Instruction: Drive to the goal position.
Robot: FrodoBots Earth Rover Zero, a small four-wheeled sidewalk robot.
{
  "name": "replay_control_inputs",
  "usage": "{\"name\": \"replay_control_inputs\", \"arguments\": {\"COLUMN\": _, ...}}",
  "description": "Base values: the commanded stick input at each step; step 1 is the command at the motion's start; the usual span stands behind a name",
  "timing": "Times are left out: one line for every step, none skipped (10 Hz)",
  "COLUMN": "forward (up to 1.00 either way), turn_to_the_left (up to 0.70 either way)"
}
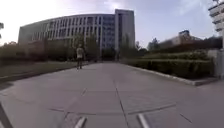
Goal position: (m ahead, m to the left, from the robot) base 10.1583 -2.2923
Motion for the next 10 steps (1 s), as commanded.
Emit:
{"name": "replay_control_inputs", "arguments": {"forward": 0.70, "turn_to_the_left": -0.14}}
{"name": "replay_control_inputs", "arguments": {"forward": 0.70, "turn_to_the_left": -0.14}}
{"name": "replay_control_inputs", "arguments": {"forward": 0.41, "turn_to_the_left": -0.08}}
{"name": "replay_control_inputs", "arguments": {"forward": 0.57, "turn_to_the_left": 0.00}}
{"name": "replay_control_inputs", "arguments": {"forward": 0.70, "turn_to_the_left": 0.00}}
{"name": "replay_control_inputs", "arguments": {"forward": 0.70, "turn_to_the_left": 0.00}}
{"name": "replay_control_inputs", "arguments": {"forward": 0.70, "turn_to_the_left": 0.00}}
{"name": "replay_control_inputs", "arguments": {"forward": 0.70, "turn_to_the_left": 0.00}}
{"name": "replay_control_inputs", "arguments": {"forward": 0.70, "turn_to_the_left": 0.00}}
{"name": "replay_control_inputs", "arguments": {"forward": 0.70, "turn_to_the_left": 0.00}}
